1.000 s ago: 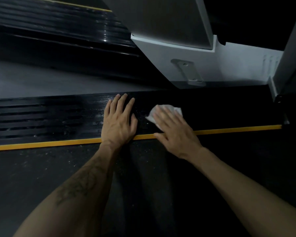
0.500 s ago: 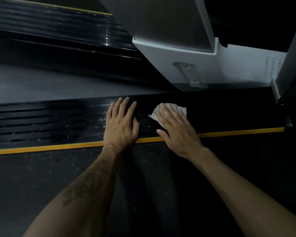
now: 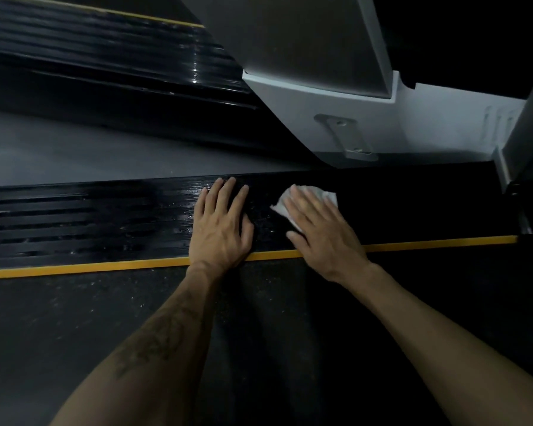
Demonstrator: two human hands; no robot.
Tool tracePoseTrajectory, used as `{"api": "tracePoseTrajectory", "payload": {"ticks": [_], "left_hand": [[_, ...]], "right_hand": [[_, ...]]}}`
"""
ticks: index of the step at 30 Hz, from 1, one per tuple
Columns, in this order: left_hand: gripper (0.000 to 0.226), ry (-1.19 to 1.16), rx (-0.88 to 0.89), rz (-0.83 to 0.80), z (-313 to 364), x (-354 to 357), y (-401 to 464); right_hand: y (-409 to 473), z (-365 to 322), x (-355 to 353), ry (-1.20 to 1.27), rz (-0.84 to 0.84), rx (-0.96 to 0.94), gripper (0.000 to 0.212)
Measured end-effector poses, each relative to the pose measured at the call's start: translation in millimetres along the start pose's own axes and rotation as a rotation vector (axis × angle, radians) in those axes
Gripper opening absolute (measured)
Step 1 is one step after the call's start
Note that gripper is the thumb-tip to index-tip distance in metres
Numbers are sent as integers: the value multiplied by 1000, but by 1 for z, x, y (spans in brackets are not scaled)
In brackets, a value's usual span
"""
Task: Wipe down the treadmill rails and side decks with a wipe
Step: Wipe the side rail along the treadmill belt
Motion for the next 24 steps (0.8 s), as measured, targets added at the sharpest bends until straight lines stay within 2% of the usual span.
{"api": "tracePoseTrajectory", "payload": {"ticks": [5,8,11,15,19,24], "left_hand": [[59,2,6,8,0,-1,1],[59,0,9,1,-1,0,0],[60,-1,10,-14,-2,1,0],[60,2,1,-10,-1,0,1],[60,1,2,-4,-1,0,0],[59,-9,23,-7,-1,0,-1]], "right_hand": [[38,-16,-6,131,18,264,85],[38,-41,-4,115,0,104,80],[15,-29,0,35,6,-62,70],[1,4,-2,27,47,38,66],[36,-12,-8,59,82,159,73],[34,-40,-4,-7,18,-107,69]]}}
Point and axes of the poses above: each hand's wrist, its own y-axis towards the middle knuckle, its own x-axis out of the palm, z = x × y, the point moved 5 cm from there along y, towards the middle knuckle, and after that the axes turned 1 degree about -y, right-handed, at the moved point
